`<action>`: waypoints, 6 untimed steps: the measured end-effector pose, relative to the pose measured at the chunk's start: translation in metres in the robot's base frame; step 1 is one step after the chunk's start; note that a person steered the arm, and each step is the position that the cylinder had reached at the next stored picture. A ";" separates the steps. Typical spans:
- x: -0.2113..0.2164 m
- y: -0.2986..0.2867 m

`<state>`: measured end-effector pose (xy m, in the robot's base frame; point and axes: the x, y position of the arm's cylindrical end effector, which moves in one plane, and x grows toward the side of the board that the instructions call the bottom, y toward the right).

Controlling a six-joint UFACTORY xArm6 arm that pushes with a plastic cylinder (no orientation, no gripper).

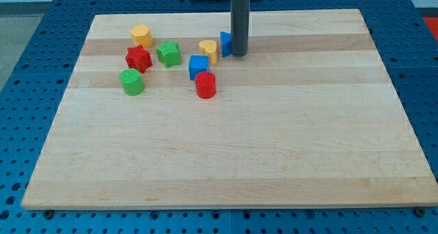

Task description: Slide the blue traingle up towards the top center

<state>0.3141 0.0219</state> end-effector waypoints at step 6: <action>-0.065 -0.023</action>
<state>0.2491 -0.0016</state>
